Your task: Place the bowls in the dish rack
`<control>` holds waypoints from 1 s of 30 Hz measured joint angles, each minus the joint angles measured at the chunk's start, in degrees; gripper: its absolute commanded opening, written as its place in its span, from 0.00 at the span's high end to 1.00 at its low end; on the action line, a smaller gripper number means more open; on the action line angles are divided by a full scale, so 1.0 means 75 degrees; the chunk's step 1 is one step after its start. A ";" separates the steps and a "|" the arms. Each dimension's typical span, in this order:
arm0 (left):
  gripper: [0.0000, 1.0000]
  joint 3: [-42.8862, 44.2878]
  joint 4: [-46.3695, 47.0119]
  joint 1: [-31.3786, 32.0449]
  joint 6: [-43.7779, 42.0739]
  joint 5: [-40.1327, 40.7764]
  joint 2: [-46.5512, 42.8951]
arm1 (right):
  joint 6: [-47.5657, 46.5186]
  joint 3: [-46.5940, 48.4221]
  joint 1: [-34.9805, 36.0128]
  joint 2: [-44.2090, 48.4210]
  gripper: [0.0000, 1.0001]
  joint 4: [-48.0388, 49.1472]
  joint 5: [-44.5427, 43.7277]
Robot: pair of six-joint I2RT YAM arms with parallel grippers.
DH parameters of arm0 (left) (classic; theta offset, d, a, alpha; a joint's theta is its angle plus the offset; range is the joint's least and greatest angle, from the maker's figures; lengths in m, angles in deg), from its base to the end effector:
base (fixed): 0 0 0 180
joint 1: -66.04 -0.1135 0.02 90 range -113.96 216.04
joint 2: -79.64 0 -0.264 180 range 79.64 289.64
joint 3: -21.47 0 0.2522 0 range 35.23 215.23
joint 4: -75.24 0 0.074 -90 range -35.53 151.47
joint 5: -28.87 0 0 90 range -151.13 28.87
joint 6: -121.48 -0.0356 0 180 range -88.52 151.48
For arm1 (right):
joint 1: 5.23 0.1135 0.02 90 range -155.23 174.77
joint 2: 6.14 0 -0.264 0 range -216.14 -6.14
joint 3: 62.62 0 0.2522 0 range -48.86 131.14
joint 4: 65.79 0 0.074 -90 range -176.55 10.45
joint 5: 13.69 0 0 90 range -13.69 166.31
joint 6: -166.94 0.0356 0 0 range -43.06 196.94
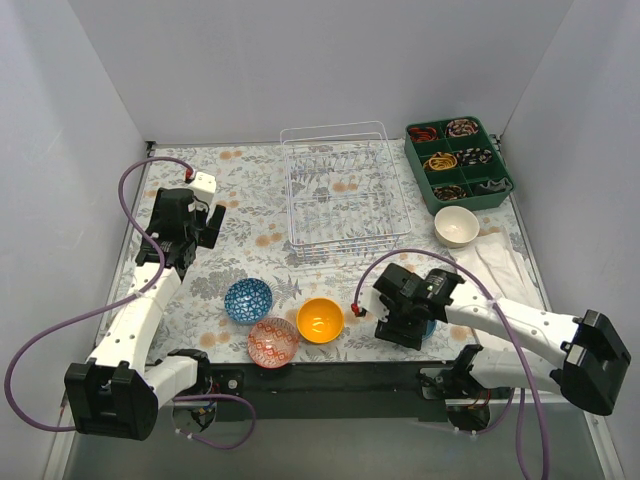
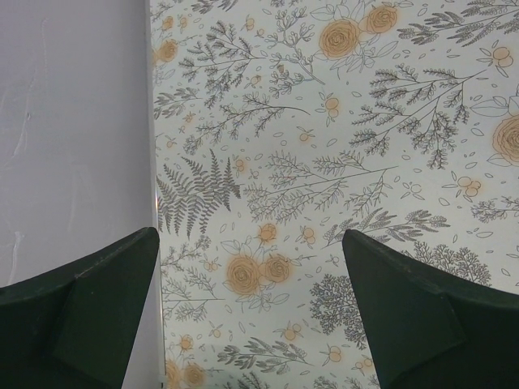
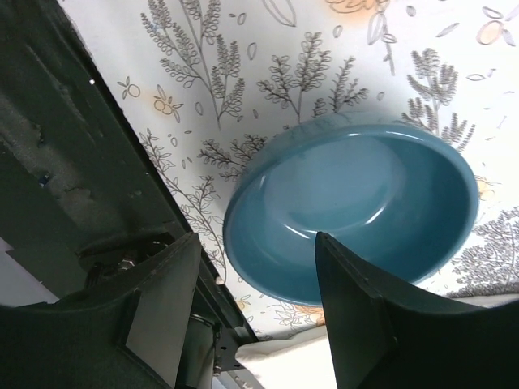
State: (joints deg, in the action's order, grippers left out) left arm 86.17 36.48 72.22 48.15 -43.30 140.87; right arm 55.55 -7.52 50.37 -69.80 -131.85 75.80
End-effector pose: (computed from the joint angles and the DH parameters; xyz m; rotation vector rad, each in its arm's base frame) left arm 0.2326 -0.0142 0.2978 -0.3700 2.1232 0.1101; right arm 0.1027 0.1494 0.2069 -1.7917 2.2557 0.1022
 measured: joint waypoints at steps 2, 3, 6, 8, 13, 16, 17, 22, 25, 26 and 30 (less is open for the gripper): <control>0.02 0.0000 0.0026 0.0000 -0.0003 -0.0003 -0.0003 | -0.0009 0.0000 0.0064 -0.0152 0.35 -0.0003 0.0076; 0.02 0.0000 0.0026 0.0000 -0.0003 -0.0003 -0.0003 | -0.0015 0.0000 0.0105 -0.0207 0.37 0.0000 0.0096; 0.02 0.0000 0.0029 0.0000 -0.0006 0.0000 -0.0038 | -0.0035 0.0000 0.0198 -0.0338 0.47 0.0006 0.0125; 0.02 -0.0015 0.0029 0.0000 -0.0017 0.0000 -0.0111 | -0.0073 -0.0003 0.0227 -0.0411 0.54 0.0012 0.0128; 0.02 -0.0128 0.0023 0.0000 -0.0029 -0.0009 -0.0329 | -0.0055 -0.0003 0.0242 -0.0629 0.68 0.0035 0.0122; 0.02 -0.0131 0.0026 0.0000 -0.0047 -0.0041 -0.0385 | -0.0058 -0.0012 0.0245 -0.0743 0.74 0.0052 0.0122; 0.02 -0.0131 0.0029 0.0000 -0.0050 -0.0052 -0.0405 | -0.0050 -0.0020 0.0248 -0.0775 0.75 0.0052 0.0122; 0.02 -0.0131 0.0023 0.0000 -0.0061 -0.0149 -0.0565 | -0.0041 -0.0044 0.0251 -0.0848 0.94 0.0038 0.0154; 0.02 -0.0131 0.0006 0.0000 -0.0149 -0.0280 -0.0723 | -0.0117 0.0061 0.0251 -0.0816 0.99 -0.0119 0.0125; 0.02 -0.0131 -0.0029 0.0000 -0.0227 -0.0399 -0.0796 | -0.0143 0.0137 0.0251 -0.0775 0.99 -0.0219 0.0119; 0.02 -0.0128 -0.0143 -0.0003 -0.0644 -0.1040 -0.1256 | -0.0452 0.0871 0.0248 -0.0522 0.99 -0.0959 -0.0020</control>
State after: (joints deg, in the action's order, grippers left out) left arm 85.21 35.41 72.20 43.32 -51.10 131.45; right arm 52.16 -0.98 52.22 -73.71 -139.04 75.64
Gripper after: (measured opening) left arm 0.982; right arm 0.110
